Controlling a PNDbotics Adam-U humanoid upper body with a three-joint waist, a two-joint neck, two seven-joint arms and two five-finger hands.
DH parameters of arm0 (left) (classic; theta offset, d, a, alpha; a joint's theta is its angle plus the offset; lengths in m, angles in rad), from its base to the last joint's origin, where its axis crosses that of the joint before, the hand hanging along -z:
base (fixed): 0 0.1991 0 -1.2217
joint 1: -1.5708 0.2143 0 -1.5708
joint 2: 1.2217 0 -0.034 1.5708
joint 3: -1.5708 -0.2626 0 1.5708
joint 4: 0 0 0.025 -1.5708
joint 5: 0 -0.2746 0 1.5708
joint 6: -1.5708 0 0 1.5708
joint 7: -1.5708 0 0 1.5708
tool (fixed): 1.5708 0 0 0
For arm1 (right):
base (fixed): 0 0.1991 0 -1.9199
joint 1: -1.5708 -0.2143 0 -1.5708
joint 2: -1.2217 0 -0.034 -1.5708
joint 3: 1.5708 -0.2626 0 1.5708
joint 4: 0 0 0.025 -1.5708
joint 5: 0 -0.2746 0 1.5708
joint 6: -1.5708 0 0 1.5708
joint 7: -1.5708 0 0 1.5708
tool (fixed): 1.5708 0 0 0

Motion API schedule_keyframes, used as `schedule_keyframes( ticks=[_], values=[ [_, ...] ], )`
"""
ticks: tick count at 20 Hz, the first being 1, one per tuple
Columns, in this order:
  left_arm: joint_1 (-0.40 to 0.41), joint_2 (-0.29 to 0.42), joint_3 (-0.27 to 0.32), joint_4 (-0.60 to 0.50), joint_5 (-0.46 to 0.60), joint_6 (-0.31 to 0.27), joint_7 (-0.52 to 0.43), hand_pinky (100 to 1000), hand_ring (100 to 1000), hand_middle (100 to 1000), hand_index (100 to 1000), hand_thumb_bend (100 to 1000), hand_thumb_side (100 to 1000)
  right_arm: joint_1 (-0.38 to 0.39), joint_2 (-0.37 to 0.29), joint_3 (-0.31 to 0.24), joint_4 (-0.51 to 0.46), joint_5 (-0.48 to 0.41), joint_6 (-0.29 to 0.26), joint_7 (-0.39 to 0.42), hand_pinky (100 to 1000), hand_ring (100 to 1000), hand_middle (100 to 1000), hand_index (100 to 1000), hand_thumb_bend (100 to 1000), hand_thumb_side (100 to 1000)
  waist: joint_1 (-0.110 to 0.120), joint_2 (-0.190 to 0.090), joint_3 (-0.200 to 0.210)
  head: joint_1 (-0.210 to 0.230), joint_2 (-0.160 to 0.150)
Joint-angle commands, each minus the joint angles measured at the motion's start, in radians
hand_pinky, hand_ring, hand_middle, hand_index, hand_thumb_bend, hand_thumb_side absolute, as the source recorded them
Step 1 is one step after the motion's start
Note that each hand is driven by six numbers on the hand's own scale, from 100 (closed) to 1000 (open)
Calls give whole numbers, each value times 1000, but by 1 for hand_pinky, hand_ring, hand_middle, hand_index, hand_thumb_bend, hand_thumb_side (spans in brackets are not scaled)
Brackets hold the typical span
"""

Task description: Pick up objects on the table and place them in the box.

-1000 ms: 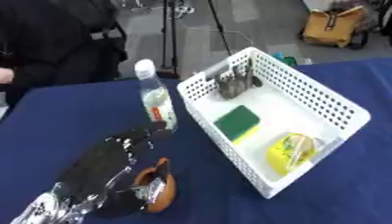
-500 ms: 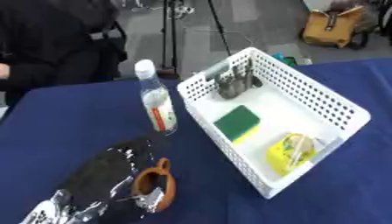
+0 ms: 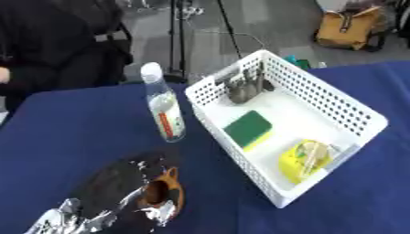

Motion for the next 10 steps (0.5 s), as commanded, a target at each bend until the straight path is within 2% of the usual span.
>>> schedule_keyframes(
  ticks=[1, 10],
  values=[
    [-19, 1, 7, -14, 39, 11, -28, 815, 956, 1000, 1000, 100, 1000, -9, -14, 3, -12, -7, -1, 5, 658, 537, 518, 683, 100, 858, -7, -15, 0, 5, -10],
    [-36, -9, 2, 51, -17, 10, -67, 848, 991, 1000, 1000, 100, 1000, -11, -14, 6, -12, -13, -6, 11, 658, 536, 515, 680, 100, 858, -9, -12, -2, 10, -16]
  ],
)
